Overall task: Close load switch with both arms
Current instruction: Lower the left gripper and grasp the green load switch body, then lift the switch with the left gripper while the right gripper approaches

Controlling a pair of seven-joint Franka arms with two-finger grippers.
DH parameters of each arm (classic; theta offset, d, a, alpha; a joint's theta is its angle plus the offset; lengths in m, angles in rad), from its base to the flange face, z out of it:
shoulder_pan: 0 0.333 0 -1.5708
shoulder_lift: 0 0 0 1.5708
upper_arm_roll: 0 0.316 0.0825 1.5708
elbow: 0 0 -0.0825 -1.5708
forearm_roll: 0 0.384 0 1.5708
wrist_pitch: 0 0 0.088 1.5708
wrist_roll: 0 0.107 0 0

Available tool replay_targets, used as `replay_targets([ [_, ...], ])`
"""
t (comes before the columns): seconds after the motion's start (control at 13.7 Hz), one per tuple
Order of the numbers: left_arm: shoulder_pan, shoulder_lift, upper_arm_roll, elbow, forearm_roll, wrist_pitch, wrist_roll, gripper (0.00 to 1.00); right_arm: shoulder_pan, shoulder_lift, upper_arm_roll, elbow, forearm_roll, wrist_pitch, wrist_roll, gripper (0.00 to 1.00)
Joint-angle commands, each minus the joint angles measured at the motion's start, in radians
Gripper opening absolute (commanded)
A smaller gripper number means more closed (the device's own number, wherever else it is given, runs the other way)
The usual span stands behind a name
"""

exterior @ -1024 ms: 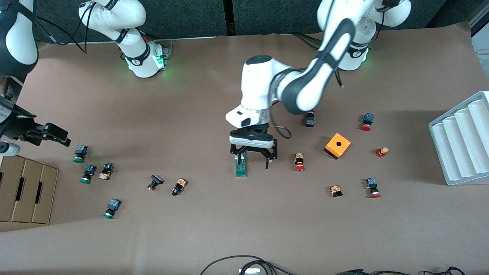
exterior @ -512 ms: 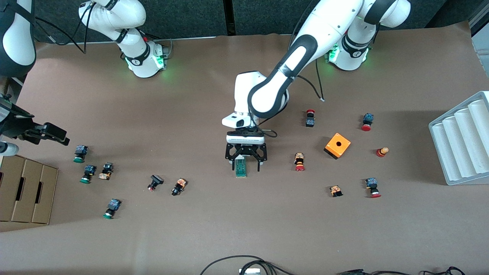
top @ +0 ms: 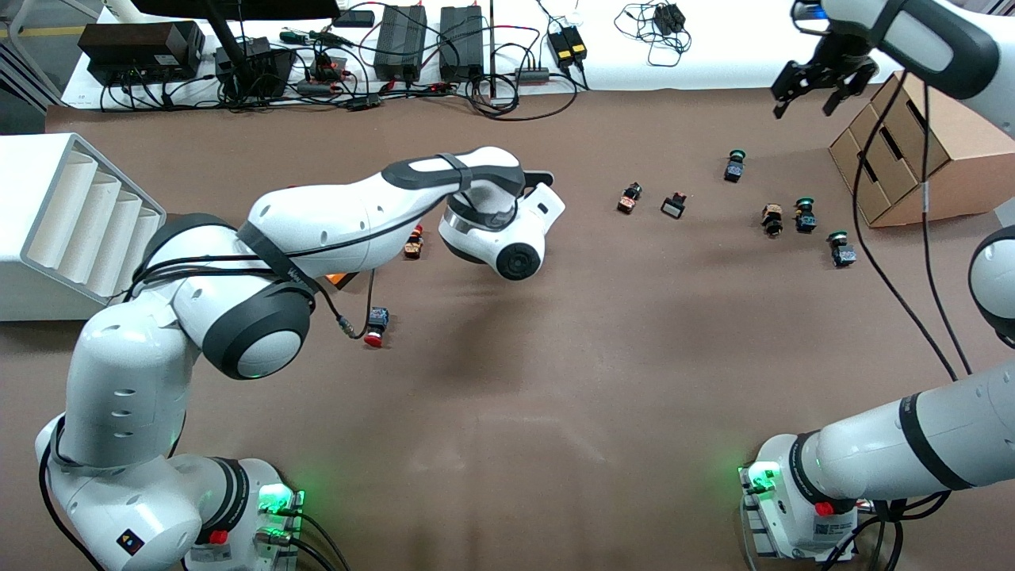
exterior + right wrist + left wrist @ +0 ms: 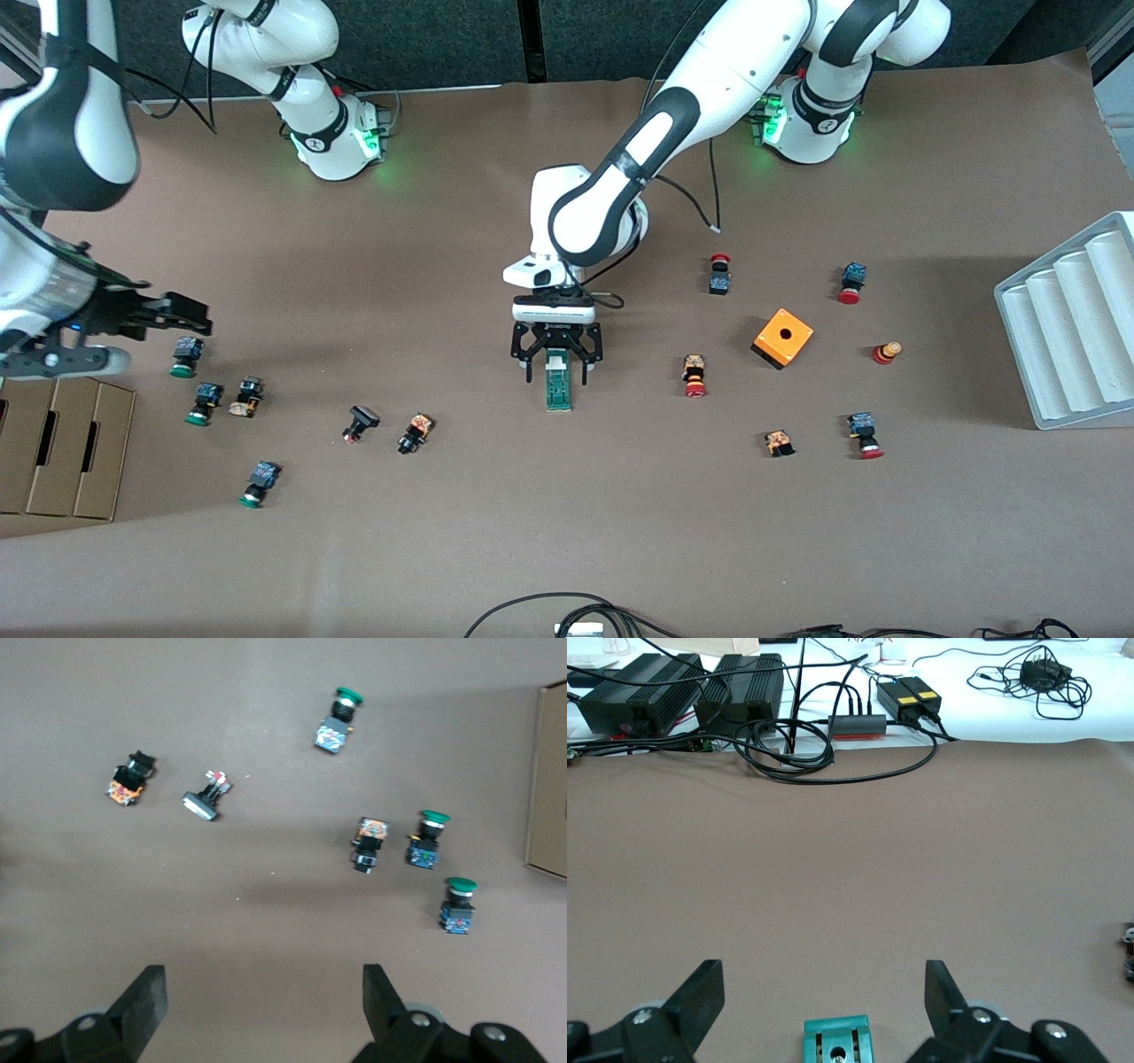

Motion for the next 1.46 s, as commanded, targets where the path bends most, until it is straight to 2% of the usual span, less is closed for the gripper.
replay_targets([
  [0.0,-0.025,0.058,0.013,0.036,0.146,-0.039,-0.162,1.0,0.037,0.04,-0.002,0.032,-0.015,-0.004,0.033,0.98],
  [0.22,-0.033,0.099,0.01,0.035,0.242,-0.096,-0.256,1.0,0.124,0.051,-0.002,0.032,-0.002,0.053,0.215,0.99],
  [0.37,-0.048,0.128,0.007,0.036,0.256,-0.136,-0.289,1.0,0.153,0.06,-0.002,0.032,-0.001,0.071,0.278,0.99],
  [0.59,-0.07,0.137,0.007,0.035,0.256,-0.165,-0.323,1.0,0.181,0.075,-0.002,0.03,0.005,0.093,0.297,0.99],
  [1.39,-0.105,0.145,-0.036,0.026,0.256,-0.26,-0.411,1.0,0.179,0.08,-0.004,0.019,0.027,0.096,0.298,0.99],
])
